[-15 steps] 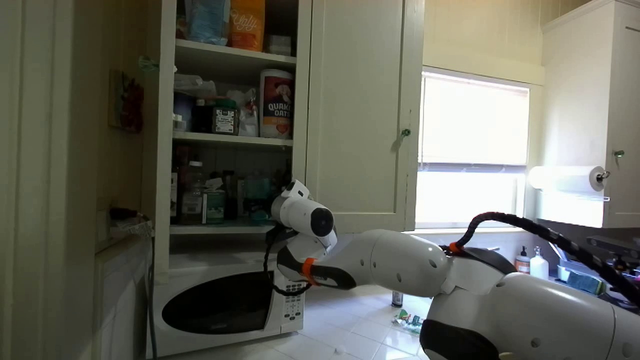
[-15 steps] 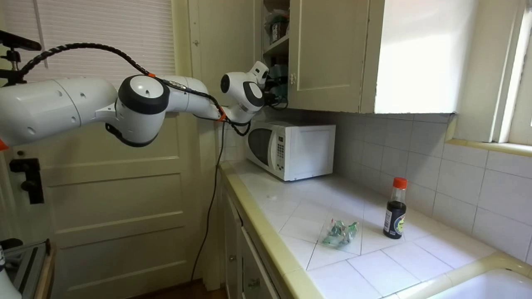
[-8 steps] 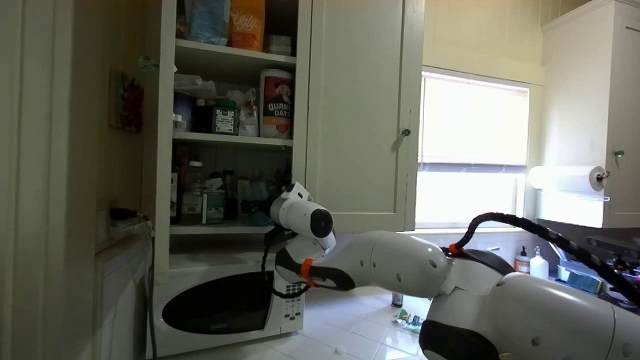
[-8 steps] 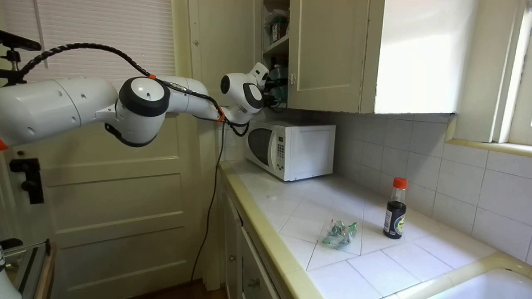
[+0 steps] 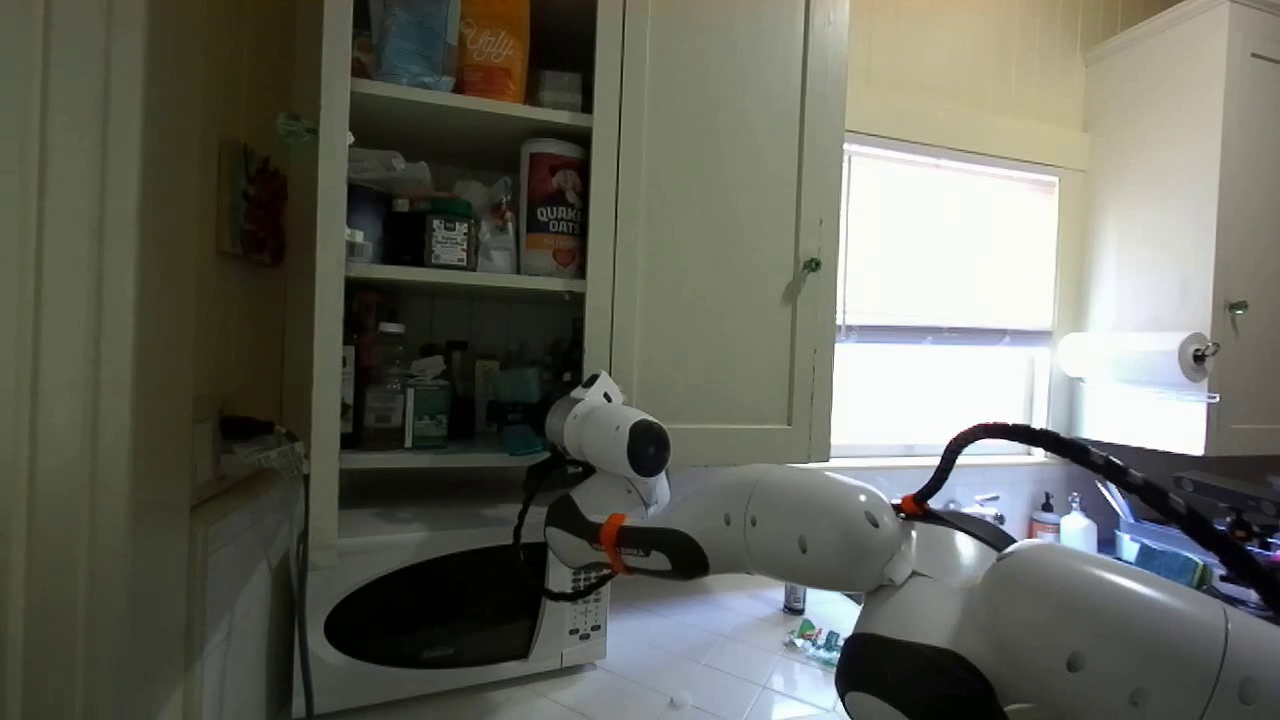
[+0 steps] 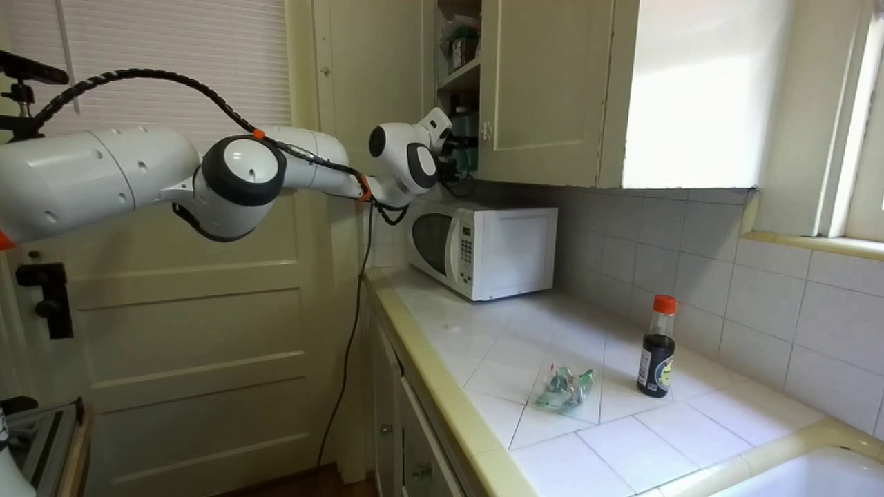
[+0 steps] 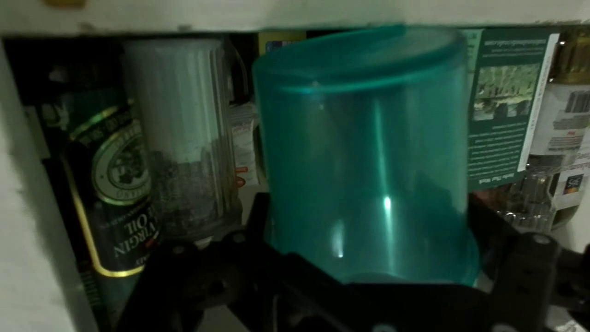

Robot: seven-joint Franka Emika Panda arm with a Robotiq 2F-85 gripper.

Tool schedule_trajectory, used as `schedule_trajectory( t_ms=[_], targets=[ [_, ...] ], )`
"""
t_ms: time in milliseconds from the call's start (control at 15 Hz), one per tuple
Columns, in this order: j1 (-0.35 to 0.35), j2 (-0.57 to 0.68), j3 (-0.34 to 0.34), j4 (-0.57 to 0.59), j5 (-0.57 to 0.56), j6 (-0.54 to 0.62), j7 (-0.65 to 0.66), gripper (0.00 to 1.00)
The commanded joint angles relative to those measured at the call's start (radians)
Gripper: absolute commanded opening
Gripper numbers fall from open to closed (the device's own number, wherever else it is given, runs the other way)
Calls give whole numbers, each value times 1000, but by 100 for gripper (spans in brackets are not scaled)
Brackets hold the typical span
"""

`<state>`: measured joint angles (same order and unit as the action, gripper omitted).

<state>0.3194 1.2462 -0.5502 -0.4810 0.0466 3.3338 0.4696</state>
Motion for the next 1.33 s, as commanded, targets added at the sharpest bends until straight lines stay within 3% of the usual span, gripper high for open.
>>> schedule_trajectory(
  t_ms=[0,267,333,400,467,600,1000,1267],
  targets=[
    [-44,-3,146,6,-47,17,9,100],
    [-76,-14,315,-11,-112,-13,-2,100],
    [-105,49,420,111,-49,-78,-142,100],
    [-110,50,452,112,-48,-96,-160,100],
    [-103,-9,446,7,-104,-70,-96,100],
    [-108,-7,473,11,-94,-94,-121,100],
    [-91,-7,408,5,-91,-214,-118,100],
    [-55,-6,248,16,-107,-275,-76,100]
  ],
)
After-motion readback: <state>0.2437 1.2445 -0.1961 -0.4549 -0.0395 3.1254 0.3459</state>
